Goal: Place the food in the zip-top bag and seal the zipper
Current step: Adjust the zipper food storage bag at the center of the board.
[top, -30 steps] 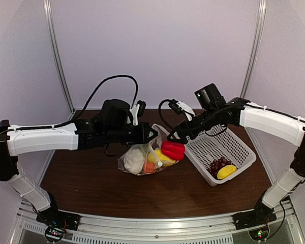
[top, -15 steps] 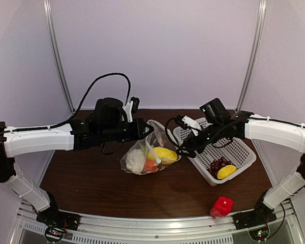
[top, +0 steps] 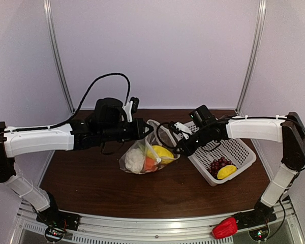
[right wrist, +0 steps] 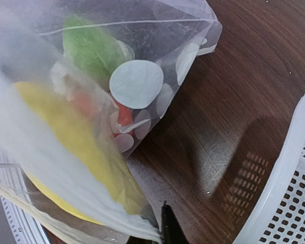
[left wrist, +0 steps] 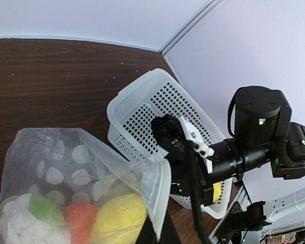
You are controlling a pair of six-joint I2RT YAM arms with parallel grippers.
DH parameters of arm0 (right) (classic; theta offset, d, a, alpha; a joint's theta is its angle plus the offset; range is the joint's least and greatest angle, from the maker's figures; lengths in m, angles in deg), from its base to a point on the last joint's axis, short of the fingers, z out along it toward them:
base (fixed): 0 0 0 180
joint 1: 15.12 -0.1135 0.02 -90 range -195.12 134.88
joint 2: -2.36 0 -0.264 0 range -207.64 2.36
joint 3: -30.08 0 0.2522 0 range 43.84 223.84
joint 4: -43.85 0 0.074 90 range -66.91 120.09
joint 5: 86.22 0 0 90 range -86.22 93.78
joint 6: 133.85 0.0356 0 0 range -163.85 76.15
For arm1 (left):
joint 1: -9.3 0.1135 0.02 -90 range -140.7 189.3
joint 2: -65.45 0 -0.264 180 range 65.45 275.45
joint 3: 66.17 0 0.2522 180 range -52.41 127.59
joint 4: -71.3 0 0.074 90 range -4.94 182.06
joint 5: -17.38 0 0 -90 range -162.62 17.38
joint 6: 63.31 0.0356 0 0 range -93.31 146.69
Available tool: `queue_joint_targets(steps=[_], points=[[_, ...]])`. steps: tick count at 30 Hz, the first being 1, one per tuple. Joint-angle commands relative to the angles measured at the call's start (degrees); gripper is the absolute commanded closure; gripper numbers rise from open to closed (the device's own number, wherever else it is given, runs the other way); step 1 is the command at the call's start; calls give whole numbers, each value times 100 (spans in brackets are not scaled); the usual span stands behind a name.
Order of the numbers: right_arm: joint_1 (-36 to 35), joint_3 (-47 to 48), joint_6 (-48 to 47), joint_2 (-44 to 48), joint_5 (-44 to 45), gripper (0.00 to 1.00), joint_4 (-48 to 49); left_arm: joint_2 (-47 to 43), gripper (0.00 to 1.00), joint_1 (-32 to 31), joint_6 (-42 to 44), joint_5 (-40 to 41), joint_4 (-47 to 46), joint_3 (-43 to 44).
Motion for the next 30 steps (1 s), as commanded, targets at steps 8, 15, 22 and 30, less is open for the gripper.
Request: queue_joint_targets(steps=[8,15,22,30], points=[[253,1662,-114,328,-1107,100,-1730,29,100,122,813,761,1061,627],[259,2623,217,-173,-1522,100,-2130,522,100,122,1623,653,2744,2087],[294,2468,-287,-100,-841,96,-2393,-15,100,123,1666,1024,2351,1634],[357,2298,-697,475,-762,83,-2647,517,100,131,1652,534,2310,1777]])
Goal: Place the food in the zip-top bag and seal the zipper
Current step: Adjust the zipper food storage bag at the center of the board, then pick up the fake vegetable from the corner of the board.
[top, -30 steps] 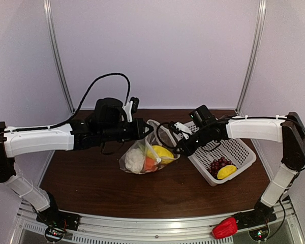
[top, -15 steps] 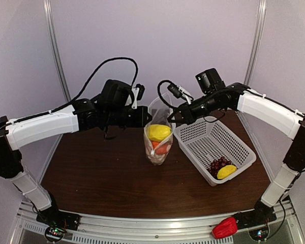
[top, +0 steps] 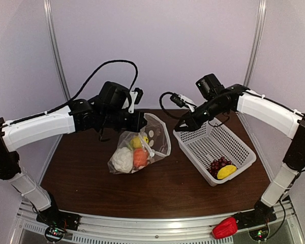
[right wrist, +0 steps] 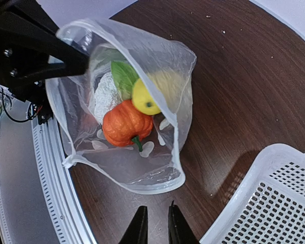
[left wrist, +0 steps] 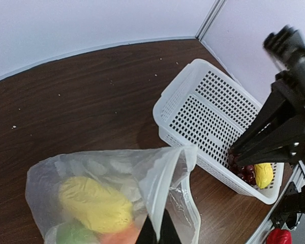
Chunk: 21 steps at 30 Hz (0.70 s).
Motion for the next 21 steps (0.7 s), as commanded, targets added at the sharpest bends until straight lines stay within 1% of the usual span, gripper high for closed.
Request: queue_joint_targets(steps=[1,3,4,6,8,10,12,14,16,19,21], points=[[54,-206,-359,503,-76,79,-281,194,100,50,85,-235,-222,79],[54,-296,-746,605,-283,73,-607,226,100,54,100,-195,-235,91],[51,-343,-1132,725,-395,69,-886,267,100,58,111,-204,-222,107],[49,-585,-2040,1064,-522,55,-1427,317,100,67,140,-232,-197,120],[51,-1080,-3104,1580,-413,33,-1823,364,100,76,139,-254,-190,123],[36,-1664,-3906,2171,-173,14,-2091,398,100,77,135,-278,-205,108],[-42,-2107,-4489,2620,36,1,-2439,421,100,77,141,-255,-209,90],[-159,-2462,-4744,2928,249,0,-2679,436,100,90,128,-216,-215,71],[-217,-2750,-5086,3129,262,1,-2989,450,100,107,120,-188,-223,54],[-333,-3156,-5487,3272,175,0,-3329,458,100,132,118,-137,-215,31],[-548,-3388,-5571,3296,362,0,-3415,463,100,154,117,-76,-168,18]])
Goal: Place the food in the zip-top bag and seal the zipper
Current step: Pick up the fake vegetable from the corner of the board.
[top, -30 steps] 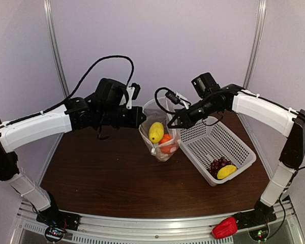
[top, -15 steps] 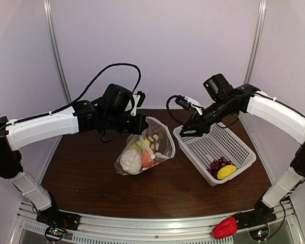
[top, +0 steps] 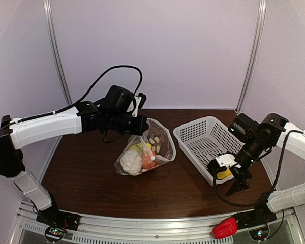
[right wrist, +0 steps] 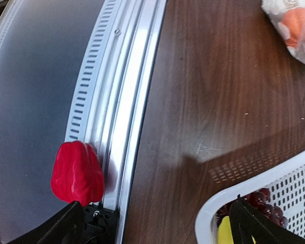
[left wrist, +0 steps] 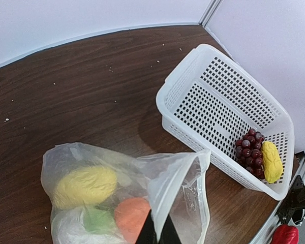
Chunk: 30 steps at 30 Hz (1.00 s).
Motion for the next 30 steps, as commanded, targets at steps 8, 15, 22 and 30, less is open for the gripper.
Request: queue_joint_targets(steps=[8,15,22,30], points=[[-1631,-807,-629,-118,972,0,-724,165,100,171,3,524,130,102],[-3094,-921,179,-537,1464,1,-207,383,100,186,19,918,427,593],[-5095,-1229,1472,-1052,2607,1,474,454,100,346,47,1037,445,797],[-5756,-1390,2302,-1686,3784,6,999,513,100,416,160,991,521,1020]])
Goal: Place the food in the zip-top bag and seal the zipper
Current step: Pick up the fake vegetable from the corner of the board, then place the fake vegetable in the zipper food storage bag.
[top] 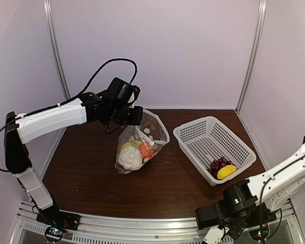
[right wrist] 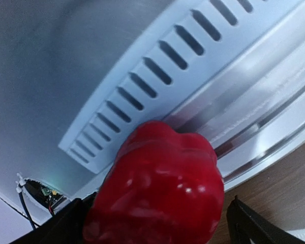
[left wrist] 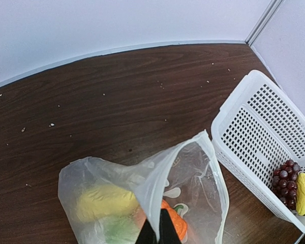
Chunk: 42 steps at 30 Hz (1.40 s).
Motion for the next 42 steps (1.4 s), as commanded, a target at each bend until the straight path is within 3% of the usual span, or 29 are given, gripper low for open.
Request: queue_joint_targets(steps=[1,5,6,9,14,19,24,31,34,37,39,42], points=[[-56,-128,612,-122,1097,10,428,50,100,48,145,48,-65,251],[23,-45,510,-97,1304,42,444,81,100,44,184,-54,-112,250],[120,149,465,-31,1274,47,337,85,100,44,190,-113,-132,235],[740,814,72,363,1108,48,74,88,100,45,200,-286,-181,175],[3074,2750,-521,189,-590,53,-152,39,100,46,300,-572,-191,131],[4635,3678,188,-398,-1614,52,672,-71,100,44,367,-1056,-310,88],[5185,4152,1032,-1041,-2279,55,1575,-143,100,44,413,-1809,-583,-43],[5221,4261,1836,-1741,-2453,56,2911,-253,100,44,97,-2430,-1016,-170],[5233,4099,2330,-2003,-2242,48,3556,-391,100,45,-15,-2495,-1148,-185],[5236,3916,2567,-2112,-2167,27,4159,-484,100,50,-91,-2419,-1207,-178],[5230,3954,2523,-2102,-2144,6,4138,-512,100,44,-110,-2312,-1181,-168],[5237,3899,2461,-1847,-1941,4,4107,-543,100,44,-145,-2216,-1206,-236]])
